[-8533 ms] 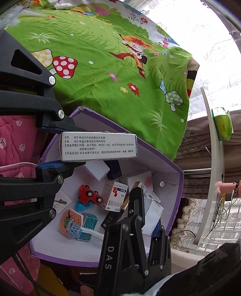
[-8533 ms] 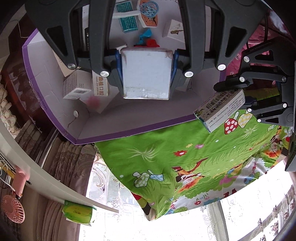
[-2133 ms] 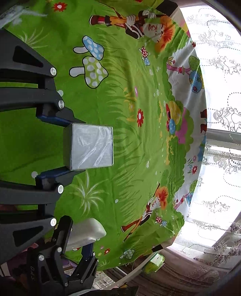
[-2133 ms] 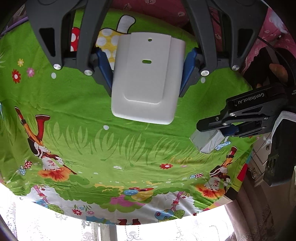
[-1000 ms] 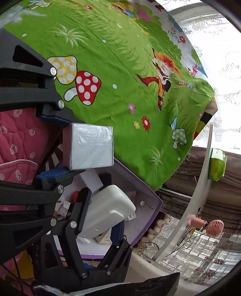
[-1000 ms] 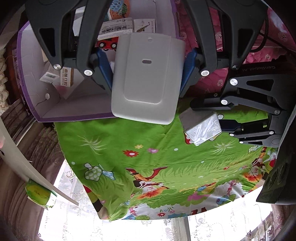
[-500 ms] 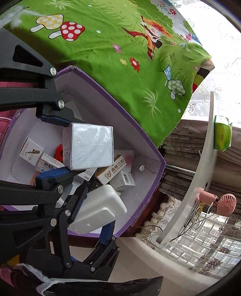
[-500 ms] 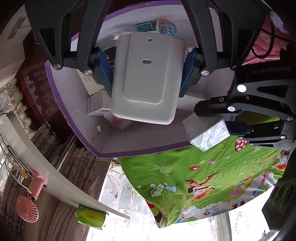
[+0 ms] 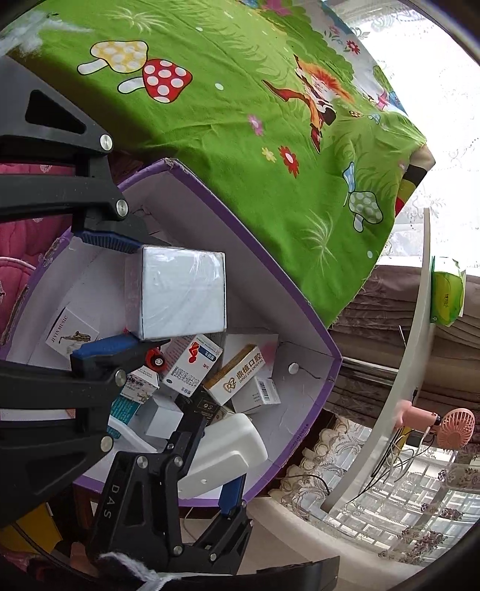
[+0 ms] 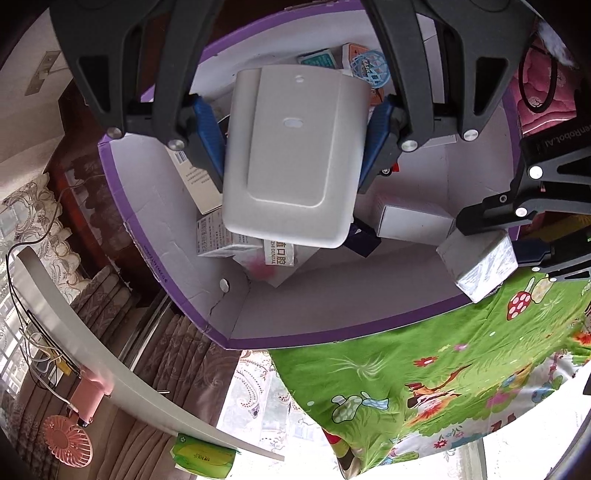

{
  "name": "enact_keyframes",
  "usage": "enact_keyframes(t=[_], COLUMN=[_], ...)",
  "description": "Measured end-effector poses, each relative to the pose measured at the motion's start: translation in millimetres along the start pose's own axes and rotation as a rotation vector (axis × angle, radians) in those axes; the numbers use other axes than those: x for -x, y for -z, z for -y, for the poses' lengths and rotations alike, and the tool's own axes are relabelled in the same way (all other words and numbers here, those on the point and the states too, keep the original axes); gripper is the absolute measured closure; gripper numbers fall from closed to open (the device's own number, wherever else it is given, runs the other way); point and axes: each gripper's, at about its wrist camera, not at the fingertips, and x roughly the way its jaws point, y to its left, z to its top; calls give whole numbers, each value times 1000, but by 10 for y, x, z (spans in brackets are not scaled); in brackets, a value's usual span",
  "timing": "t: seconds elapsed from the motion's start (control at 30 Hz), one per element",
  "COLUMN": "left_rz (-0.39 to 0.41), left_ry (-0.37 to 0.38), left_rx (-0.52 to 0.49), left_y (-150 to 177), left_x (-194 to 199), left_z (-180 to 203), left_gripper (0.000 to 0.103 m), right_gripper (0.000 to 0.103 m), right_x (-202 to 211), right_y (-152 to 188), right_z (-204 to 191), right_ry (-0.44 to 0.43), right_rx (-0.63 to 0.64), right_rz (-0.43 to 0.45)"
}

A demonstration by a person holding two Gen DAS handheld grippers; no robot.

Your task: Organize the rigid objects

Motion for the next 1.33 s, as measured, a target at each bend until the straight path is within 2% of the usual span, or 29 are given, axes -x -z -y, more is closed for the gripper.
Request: enact_keyframes(t=[0.13,0.33,0.37,0.43,0.5,0.53,0.6,0.8,0.87,0.97,1.0,1.1,1.33], left_rz=[61,97,105,121,141,157,184,322,346,301,271,214,174], left_ry=[-18,-2,3,15,-1,-12,-44,-92,-145,-308,-324,-254,-223], left_rx=[-26,-41,-36,-24,-23,-27,-42,-36,-38,-24,-29,-35,28], left_y=[-15,-23,-26,-32,-35,-38,-47,-30,-25,-16,-23,-24,14], left_x=[115,211,234,278,318,338,383,699,766,700,649,558,436], left_z=[24,64,55,36,28,33,53,71,96,114,117,65,-51], left_gripper=[62,59,56,30,15,13,6,5,0,0,0,0,0], right_gripper=[34,34,34,33,29,23,18,16,16,16,16,16,16], right_x=[24,50,54,57,65,74,85,43,32,18,16,5,-58], right_y=[-18,-52,-52,-50,-53,-56,-68,-73,-60,-38,-28,-13,13], right_z=[-4,-17,-17,-14,-9,-4,5,4,20,35,26,16,6], right_ry=[4,-4,-5,-8,-1,7,28,129,124,116,116,116,115], right_rx=[-2,-1,0,-4,-10,-15,-21,-2,-5,-12,-11,-7,0], right_rz=[8,17,15,6,3,5,9,-22,-27,-33,-34,-37,-55])
